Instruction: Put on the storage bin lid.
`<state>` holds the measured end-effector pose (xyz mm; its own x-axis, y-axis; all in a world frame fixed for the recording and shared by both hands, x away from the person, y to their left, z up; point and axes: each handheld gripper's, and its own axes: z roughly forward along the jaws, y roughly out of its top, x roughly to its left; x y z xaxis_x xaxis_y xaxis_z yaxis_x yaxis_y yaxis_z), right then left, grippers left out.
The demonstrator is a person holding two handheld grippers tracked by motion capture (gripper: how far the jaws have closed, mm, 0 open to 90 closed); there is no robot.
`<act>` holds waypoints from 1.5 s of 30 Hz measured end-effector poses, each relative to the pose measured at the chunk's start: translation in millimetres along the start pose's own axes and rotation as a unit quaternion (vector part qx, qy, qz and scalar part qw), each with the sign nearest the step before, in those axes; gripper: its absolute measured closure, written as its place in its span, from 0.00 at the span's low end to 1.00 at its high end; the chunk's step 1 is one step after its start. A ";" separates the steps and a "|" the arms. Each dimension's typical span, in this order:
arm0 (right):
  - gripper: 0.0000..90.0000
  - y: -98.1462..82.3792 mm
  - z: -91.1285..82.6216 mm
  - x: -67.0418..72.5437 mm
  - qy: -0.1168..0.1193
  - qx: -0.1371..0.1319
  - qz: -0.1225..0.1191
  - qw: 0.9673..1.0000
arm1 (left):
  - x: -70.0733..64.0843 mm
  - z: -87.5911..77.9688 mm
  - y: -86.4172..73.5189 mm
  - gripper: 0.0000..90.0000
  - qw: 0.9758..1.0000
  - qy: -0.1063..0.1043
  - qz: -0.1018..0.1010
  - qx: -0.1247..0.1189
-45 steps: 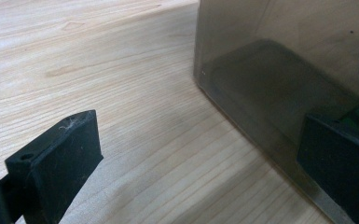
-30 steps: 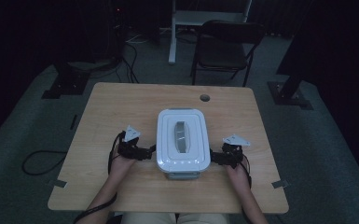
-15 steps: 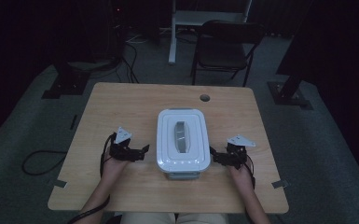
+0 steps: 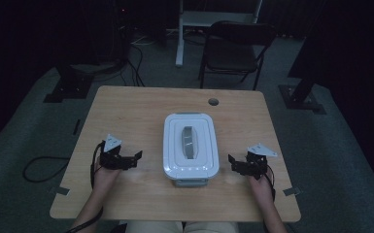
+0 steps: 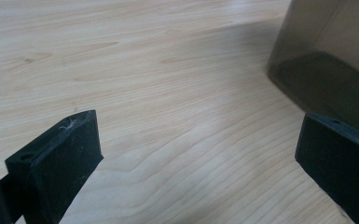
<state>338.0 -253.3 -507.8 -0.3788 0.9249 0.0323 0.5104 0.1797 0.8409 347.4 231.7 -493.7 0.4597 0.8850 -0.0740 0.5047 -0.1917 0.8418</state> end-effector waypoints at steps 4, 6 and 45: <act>0.13 -1.6 -6.7 -6.0 -0.008 0.001 0.005 1.000 | 9.2 -6.5 -2.5 0.01 1.000 0.009 -0.015 -0.002; 0.13 -2.8 -9.6 -8.8 -0.021 0.003 0.003 1.000 | 13.9 -9.7 -4.4 0.01 1.000 0.017 -0.019 -0.001; 0.13 -36.2 -37.3 -52.2 -0.089 0.031 0.057 0.994 | 74.2 -77.5 -66.9 0.01 0.975 0.163 -0.130 0.072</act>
<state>310.5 -320.6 -519.8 -0.1763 0.9840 0.0251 0.5915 0.0856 0.8018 291.1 343.1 -514.0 0.0566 0.9951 -0.0813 0.6810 0.0211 0.7320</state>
